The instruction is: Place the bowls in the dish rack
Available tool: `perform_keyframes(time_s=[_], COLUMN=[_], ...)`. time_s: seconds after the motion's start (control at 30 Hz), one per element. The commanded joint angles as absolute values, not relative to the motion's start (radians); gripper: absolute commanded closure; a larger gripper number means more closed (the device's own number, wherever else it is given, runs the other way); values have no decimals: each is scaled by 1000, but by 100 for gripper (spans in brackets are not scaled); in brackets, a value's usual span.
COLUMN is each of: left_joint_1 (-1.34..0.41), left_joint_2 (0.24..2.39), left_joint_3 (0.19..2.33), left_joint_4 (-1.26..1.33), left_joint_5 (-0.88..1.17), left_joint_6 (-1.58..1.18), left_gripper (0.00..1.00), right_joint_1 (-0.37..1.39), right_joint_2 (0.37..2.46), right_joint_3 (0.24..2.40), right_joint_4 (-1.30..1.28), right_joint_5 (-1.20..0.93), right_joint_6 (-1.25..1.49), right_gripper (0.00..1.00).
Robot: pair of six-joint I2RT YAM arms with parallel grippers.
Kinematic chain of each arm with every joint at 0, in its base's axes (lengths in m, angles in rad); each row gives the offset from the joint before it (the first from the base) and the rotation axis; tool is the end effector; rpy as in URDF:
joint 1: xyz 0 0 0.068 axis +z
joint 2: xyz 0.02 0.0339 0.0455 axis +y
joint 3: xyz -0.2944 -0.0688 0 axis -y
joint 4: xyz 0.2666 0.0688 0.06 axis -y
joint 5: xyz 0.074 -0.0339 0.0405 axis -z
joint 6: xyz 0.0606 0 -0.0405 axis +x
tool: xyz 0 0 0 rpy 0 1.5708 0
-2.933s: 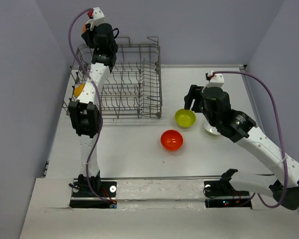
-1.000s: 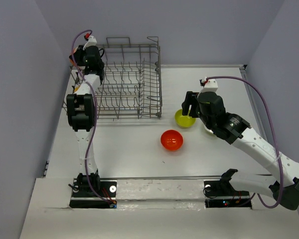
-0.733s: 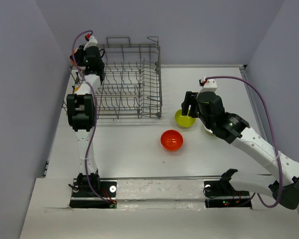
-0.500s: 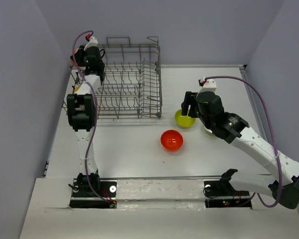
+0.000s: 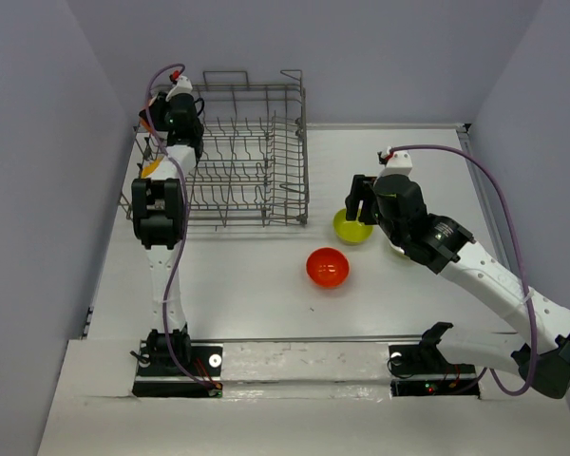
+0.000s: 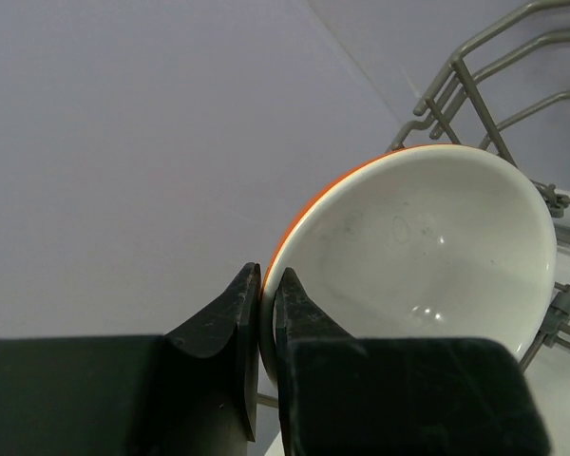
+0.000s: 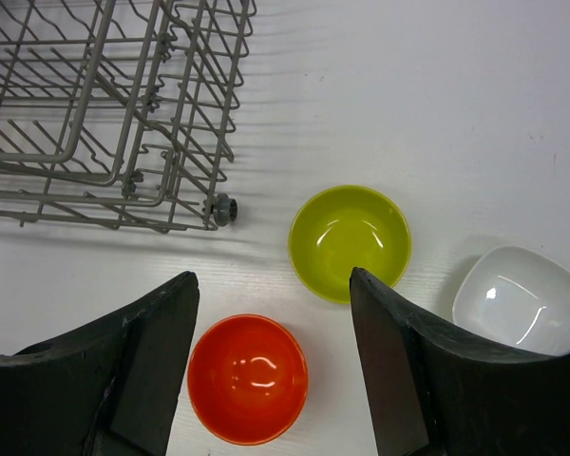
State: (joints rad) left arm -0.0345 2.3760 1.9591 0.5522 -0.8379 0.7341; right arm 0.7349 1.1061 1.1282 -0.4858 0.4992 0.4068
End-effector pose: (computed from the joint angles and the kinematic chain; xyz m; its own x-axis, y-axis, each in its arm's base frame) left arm 0.6150 0.0238 0.2799 -0.3775 0.4615 -0.8028 -0.6196 0.5184 0.5894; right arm 0.2176 0.1575 0.3857 -0.4120 0.0959 -0.9061 -0.1176 0.9805 0.1573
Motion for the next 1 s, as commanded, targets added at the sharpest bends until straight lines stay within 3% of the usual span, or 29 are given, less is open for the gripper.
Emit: perform_keyframes(time_s=[0.0,0.5,0.97], left_joint_1=[-48,-71,-86], left_joint_2=[2370,2388,2405], left_joint_3=[1967,1968,1968], left_joint_4=[640,664,669], left_joint_5=[-839,-848,-842], left_joint_6=[752,785,792], left_gripper=[100,100,82], right_joint_1=[744,744,744], right_joint_2=[1098,1085,1081], right_joint_3=[1138,1127,1121], right_joint_4=[-439,-437,-437], right_joint_5=[508,505,508], right_joint_6=[396,397,397], right_gripper=[30,29,29])
